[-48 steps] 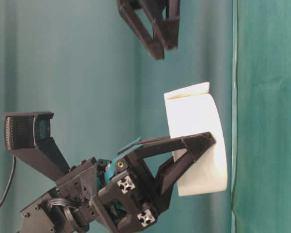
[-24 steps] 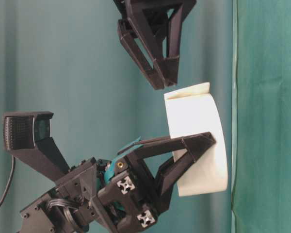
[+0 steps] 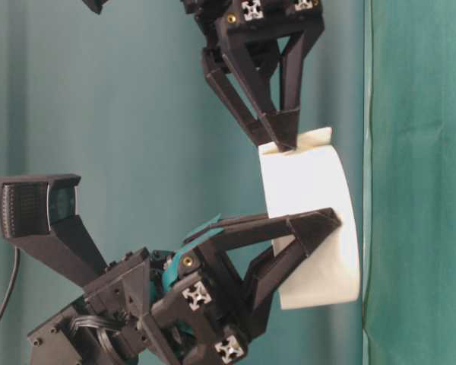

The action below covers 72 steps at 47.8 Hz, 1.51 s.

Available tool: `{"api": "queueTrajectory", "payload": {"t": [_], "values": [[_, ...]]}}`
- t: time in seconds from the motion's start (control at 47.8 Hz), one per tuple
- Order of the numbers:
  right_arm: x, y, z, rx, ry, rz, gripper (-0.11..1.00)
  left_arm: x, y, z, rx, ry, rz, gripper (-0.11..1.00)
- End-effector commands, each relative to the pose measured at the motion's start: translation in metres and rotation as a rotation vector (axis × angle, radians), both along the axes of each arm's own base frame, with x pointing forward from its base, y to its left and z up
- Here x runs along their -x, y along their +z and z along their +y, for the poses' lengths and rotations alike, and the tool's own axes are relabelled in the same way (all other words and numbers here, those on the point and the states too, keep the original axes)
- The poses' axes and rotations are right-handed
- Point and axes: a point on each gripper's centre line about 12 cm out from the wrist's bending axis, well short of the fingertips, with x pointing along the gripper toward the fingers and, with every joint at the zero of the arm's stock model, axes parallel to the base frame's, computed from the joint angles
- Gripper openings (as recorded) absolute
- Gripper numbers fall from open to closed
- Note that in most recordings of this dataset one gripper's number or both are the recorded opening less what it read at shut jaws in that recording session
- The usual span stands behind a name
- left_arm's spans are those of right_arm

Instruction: Peel off the duct tape with your right arm.

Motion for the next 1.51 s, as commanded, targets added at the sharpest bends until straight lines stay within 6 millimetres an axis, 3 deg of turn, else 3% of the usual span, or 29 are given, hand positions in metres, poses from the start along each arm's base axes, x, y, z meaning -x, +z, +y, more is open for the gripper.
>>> {"api": "queueTrajectory", "payload": {"t": [0.0,1.298,1.486], "values": [[-0.004,0.008,-0.005,-0.002,-0.015,-0.031,0.71,-0.001,0.028,-0.003,-0.003,-0.01,-0.077,0.23],[0.003,-0.002,-0.008,-0.015,-0.032,-0.003,0.71,0.001,0.026,-0.014,-0.003,-0.037,-0.063,0.23],[0.003,-0.001,-0.008,-0.014,-0.032,-0.006,0.63,0.001,0.026,-0.016,-0.002,-0.043,-0.063,0.23]]}}
